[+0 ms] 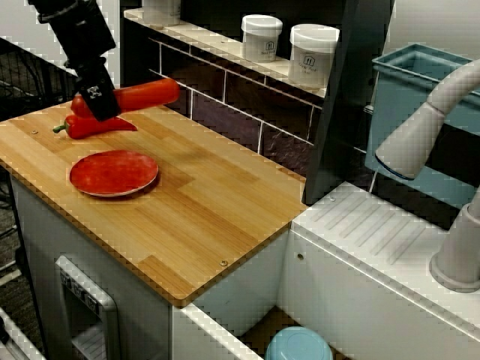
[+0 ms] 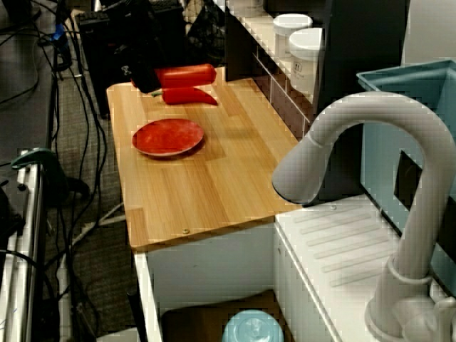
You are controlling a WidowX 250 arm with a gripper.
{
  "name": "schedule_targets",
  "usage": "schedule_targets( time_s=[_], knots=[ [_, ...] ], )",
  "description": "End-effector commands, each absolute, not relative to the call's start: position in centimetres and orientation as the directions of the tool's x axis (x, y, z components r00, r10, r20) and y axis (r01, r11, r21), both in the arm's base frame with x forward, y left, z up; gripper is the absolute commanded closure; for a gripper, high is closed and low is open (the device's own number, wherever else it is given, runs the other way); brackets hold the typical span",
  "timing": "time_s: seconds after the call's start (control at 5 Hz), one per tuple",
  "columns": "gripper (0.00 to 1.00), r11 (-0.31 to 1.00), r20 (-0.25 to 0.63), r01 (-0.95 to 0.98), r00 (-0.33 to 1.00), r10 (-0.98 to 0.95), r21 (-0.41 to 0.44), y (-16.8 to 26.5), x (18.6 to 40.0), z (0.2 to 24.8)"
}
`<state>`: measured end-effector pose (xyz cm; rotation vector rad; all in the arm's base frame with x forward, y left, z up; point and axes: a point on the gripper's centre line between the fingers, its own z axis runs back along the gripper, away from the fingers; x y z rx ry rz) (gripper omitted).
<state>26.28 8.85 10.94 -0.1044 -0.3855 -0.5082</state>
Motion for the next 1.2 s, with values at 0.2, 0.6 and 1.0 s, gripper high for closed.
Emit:
schedule_targets(
  time_s=[0.2, 0.6, 1.0],
  knots=[
    [1.0, 0.87, 0.351, 0.478, 0.799, -0.487, 0.12, 10.7, 24.8, 6.5],
    [0.0, 0.873, 0.326, 0.471, 0.812, -0.484, 0.123, 10.6, 25.0, 5.4],
    [0.0, 0.879, 0.326, 0.464, 0.819, -0.473, 0.11, 11.0, 25.3, 5.7]
  ],
)
